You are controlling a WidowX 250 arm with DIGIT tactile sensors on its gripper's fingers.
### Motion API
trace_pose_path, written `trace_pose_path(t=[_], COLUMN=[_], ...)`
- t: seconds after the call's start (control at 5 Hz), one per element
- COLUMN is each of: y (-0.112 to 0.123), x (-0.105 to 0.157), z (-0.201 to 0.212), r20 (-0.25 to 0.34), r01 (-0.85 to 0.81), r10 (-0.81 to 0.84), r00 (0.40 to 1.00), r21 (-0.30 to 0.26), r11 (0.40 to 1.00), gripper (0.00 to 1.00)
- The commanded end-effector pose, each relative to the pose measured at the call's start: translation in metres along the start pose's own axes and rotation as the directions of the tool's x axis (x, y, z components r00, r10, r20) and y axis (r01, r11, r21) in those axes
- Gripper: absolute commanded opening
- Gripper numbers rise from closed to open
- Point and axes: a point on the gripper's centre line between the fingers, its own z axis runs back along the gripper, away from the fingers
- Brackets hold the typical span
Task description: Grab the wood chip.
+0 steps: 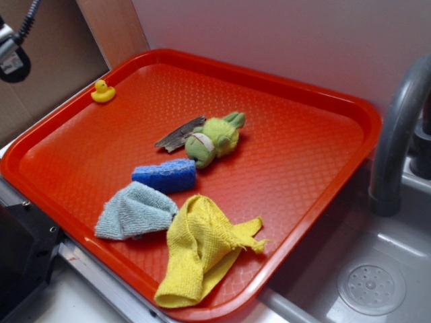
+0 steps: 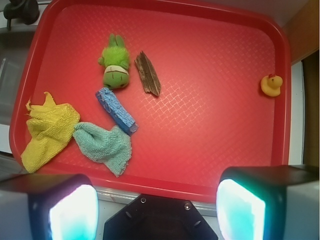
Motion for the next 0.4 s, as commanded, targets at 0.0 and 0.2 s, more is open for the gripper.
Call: trace_pose_path(t=[0.0,0.2], y=[0.019,0.022], x=[0.070,0.077], z=[-0.081,-0.103], r20=[-0.031,-0.035], r01=[-0.053,0.003], r10=[0.058,-0.001], r00=[0.998,0.999], r21=[0.141,0.068], r11=[0.989,0.998], gripper=[1.00,1.00])
